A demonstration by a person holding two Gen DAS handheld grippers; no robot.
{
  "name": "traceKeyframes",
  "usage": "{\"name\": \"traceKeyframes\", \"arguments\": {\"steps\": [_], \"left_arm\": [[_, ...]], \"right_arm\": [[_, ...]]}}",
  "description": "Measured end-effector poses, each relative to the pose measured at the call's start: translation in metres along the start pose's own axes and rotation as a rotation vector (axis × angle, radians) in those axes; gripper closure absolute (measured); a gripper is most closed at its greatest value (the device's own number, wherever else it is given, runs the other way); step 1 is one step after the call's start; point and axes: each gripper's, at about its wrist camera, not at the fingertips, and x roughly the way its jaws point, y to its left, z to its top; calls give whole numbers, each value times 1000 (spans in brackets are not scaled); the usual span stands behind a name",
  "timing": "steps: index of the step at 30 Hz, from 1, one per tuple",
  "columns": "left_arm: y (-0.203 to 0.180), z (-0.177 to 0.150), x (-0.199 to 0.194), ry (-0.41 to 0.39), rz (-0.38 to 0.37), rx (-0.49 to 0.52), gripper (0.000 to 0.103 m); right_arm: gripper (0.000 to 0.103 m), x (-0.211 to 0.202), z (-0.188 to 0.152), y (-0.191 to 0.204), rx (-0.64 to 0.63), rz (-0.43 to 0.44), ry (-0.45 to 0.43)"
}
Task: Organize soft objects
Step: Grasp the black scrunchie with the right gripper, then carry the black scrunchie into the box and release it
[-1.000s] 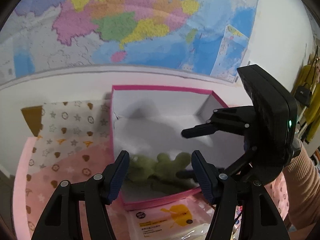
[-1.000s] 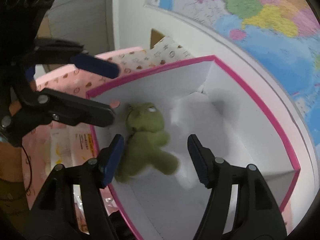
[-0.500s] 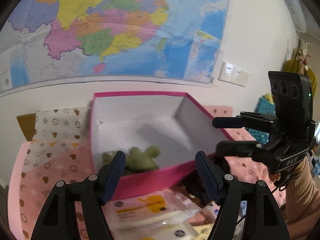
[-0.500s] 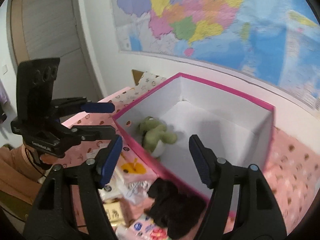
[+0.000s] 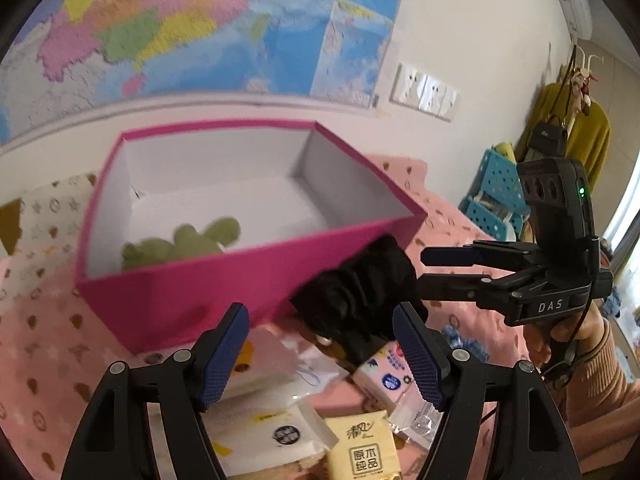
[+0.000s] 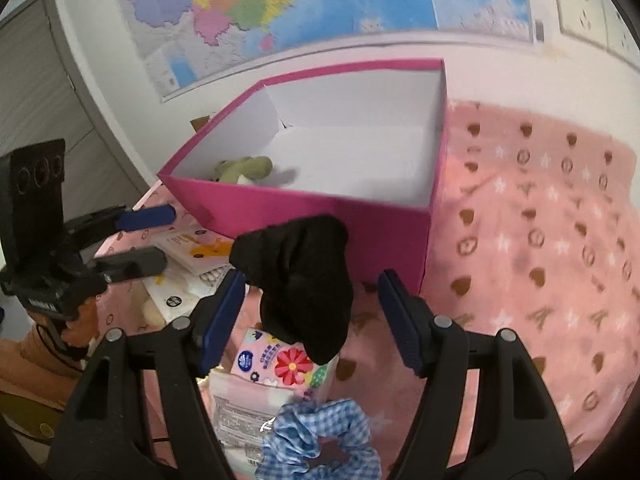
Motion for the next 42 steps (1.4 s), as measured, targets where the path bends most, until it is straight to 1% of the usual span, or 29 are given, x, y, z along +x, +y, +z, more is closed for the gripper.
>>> {"name": "traceKeyframes", "arguments": {"steps": [4,6,9,11,14,18,20,21,22,23,24,25,27,29,31,37,42], "left_arm": [[0,-4,13,36,-13,-12,27],[0,-5,18,51,-21,-20,27],[1,-7,25,69,-24,-29,27],[2,-8,31,86,-33,-38,27],[2,-7,39,107,-43,-47,28],[3,-5,47,126,-48,-64,31],[3,-4,52,138,-47,-73,41],[3,-3,54,141,-47,-76,44],[3,-2,55,143,-51,-79,50],[3,-1,57,146,-58,-81,54],[3,-1,59,148,-63,-84,56],[3,0,60,150,-71,-86,61],[3,2,63,147,-72,-86,67],[2,3,61,139,-85,-86,73],[0,3,57,127,-88,-80,76],[-6,9,35,72,-107,-51,78],[-8,23,14,11,-108,-41,78]], "right_arm": [[33,10,-4,0,17,2,9],[33,14,-5,1,13,-16,7],[33,14,-6,1,10,-9,-1],[36,15,-5,3,0,-18,-2],[40,15,-5,4,1,-7,-11],[51,18,-6,7,-12,-24,1],[57,19,-7,7,-21,-30,4],[62,19,-7,8,-24,-29,3],[67,18,-7,9,-29,-25,3],[70,17,-7,9,-33,-25,2],[73,17,-7,10,-41,-23,2],[79,15,-8,12,-56,-16,-1],[86,13,-8,16,-68,-13,-8],[87,9,-8,19,-79,-8,-21],[88,3,-6,22,-84,10,-38],[88,-17,1,37,-137,32,-104],[88,-32,13,47,-173,52,-142]]}}
